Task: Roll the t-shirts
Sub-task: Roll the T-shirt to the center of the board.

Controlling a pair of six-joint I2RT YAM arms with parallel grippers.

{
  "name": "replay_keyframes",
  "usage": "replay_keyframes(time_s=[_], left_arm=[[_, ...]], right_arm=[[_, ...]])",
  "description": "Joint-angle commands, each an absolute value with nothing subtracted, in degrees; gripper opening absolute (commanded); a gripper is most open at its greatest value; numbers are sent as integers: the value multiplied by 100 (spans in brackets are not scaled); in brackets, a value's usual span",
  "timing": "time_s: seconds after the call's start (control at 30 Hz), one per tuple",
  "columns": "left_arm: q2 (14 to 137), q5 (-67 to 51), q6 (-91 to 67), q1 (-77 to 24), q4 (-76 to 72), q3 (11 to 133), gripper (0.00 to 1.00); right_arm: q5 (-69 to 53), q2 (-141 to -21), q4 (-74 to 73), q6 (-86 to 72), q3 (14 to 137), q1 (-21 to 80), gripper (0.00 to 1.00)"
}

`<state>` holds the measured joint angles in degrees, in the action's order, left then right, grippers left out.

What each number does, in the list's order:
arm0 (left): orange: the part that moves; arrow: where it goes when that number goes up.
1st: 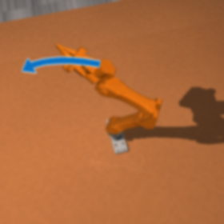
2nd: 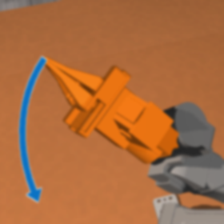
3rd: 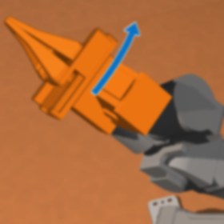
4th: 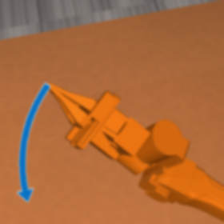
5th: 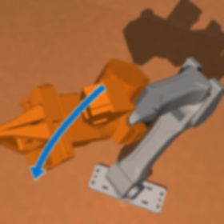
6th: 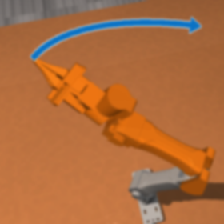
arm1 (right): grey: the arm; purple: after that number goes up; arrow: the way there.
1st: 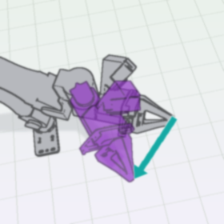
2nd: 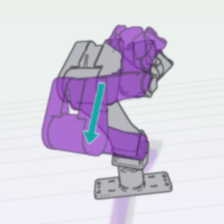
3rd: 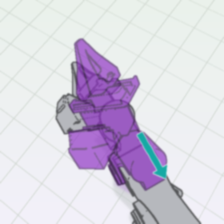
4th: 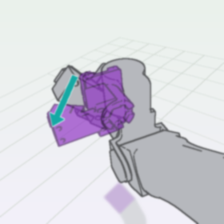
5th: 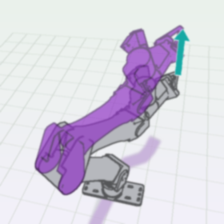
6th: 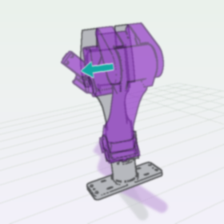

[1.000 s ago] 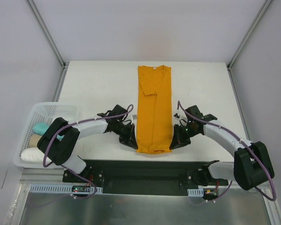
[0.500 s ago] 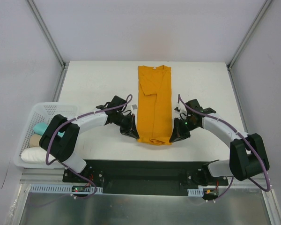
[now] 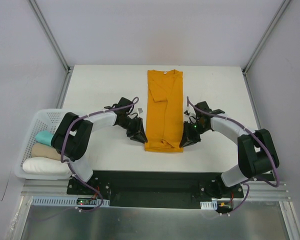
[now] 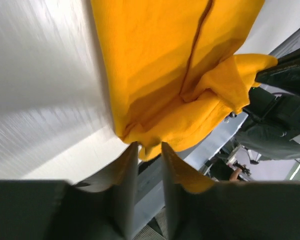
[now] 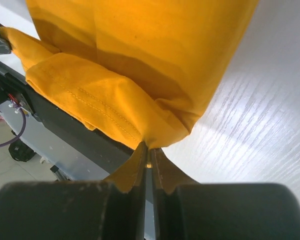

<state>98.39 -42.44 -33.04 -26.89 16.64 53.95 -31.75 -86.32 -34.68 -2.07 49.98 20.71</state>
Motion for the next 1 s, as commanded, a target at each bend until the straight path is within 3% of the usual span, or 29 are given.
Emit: replay_keyframes(time_s=[0.0, 0.07, 0.13, 0.27, 0.4, 0.47, 0.5, 0.53, 0.6, 0.7, 0.8, 0.87, 0.97], left_arm=[[10028, -4113, -3103, -2575, 1732, 5879, 29], [10011, -4096, -3015, -2523, 1775, 6108, 36], [9906, -3982, -2787, -2409, 1889, 6283, 37], [9109, -3928, -1646, -2469, 2179, 6276, 43], [8097, -4148, 913, -2943, 2171, 5653, 45], [7562, -4272, 1588, -3241, 2127, 5108, 32], [7463, -4289, 1921, -3269, 1944, 4959, 10], [7418, -4341, 1994, -3278, 1829, 4731, 3], [7549, -4482, 1969, -3305, 1706, 4632, 0], [7979, -4500, 1663, -3419, 1547, 4640, 0], [8244, -4281, 1407, -3480, 1179, 4641, 11], [8271, -4079, 1519, -3577, 897, 4615, 30], [8113, -3596, 2423, -4024, 608, 4465, 46]], right_arm=[[-2997, -8833, -3384, -36, 5370, 2013, 14], [-2822, -8886, -3375, -26, 5519, 1960, 23], [-2769, -8833, -3436, 245, 5835, 1802, 34], [-2716, -8579, -4103, 1579, 6424, 1766, 41], [-3084, -8245, -4630, 2627, 6539, 1977, 43], [-3409, -8148, -4658, 3003, 6434, 2222, 38], [-3462, -8113, -4615, 3206, 6355, 2345, 30], [-3480, -8060, -4588, 3399, 6250, 2495, 25], [-3489, -8068, -4448, 3840, 5969, 2864, 15], [-3629, -8357, -4325, 3789, 5897, 2980, 12], [-3630, -8622, -4123, 3570, 5941, 2962, 11], [-3586, -8805, -3869, 3367, 5950, 2823, 11], [-3700, -9008, -3587, 2717, 5933, 2402, 10]])
